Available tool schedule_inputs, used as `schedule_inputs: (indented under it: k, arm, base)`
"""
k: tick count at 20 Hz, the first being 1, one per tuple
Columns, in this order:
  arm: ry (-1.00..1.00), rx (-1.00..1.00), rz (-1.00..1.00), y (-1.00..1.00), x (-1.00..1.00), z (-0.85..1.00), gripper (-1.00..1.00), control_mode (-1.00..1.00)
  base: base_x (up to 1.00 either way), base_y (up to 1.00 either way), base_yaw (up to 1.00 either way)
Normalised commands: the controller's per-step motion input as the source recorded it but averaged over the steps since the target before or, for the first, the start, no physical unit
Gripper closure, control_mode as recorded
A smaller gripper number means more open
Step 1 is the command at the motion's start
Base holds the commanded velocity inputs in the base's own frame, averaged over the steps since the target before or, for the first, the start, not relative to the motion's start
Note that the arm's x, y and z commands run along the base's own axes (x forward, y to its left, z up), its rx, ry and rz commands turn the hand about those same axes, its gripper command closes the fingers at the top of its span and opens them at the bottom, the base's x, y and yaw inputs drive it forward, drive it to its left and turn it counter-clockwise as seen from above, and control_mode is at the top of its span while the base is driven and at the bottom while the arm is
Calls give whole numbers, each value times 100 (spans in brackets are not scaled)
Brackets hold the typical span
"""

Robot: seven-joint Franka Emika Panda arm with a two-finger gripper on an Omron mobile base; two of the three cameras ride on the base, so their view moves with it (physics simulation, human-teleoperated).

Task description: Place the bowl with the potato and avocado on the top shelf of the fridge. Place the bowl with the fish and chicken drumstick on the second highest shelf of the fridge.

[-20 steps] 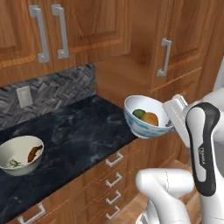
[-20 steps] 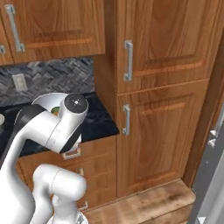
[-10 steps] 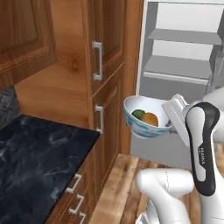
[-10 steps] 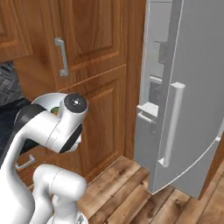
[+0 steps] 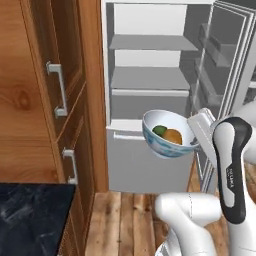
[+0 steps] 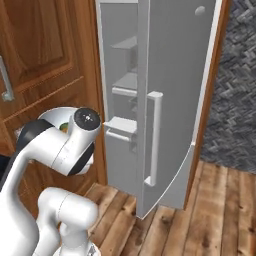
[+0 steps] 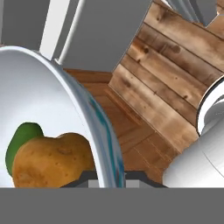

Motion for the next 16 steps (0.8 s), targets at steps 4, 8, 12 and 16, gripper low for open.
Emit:
schedule_inputs:
  k: [4, 8, 12, 16]
  arm:
    - [0, 0, 0, 0, 0, 0, 100, 100]
    - [0, 0, 0, 0, 0, 0, 100, 100]
    - [0, 0, 0, 0, 0, 0, 100, 100]
    - [0, 0, 0, 0, 0, 0, 100, 100]
  base:
    - [65, 54, -35]
    - [61, 65, -26]
    - [54, 29, -16]
    - [57, 1, -12]
